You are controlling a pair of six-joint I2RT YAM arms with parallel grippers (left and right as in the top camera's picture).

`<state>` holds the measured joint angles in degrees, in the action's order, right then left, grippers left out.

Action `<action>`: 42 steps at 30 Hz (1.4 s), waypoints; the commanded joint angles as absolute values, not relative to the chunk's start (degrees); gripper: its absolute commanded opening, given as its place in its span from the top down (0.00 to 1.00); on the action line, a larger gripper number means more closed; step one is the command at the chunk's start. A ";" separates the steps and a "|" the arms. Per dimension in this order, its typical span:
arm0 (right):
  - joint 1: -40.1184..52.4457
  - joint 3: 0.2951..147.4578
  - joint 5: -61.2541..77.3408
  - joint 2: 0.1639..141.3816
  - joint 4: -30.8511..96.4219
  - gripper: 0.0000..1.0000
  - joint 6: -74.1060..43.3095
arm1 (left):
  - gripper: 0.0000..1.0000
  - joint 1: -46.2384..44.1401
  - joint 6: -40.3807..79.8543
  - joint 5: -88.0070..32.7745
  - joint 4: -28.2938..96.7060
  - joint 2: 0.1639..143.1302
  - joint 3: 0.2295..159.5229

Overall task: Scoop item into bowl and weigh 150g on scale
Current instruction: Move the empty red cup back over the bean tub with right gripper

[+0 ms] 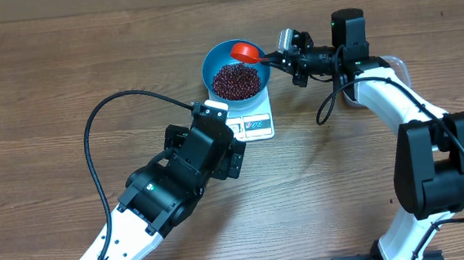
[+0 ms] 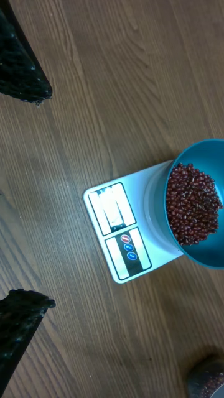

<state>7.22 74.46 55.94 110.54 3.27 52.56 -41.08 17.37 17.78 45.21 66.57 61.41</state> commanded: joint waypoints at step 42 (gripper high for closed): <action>-10.31 74.26 1.41 88.86 43.24 0.96 22.28 | 0.00 -40.51 16.88 17.98 45.19 66.76 61.17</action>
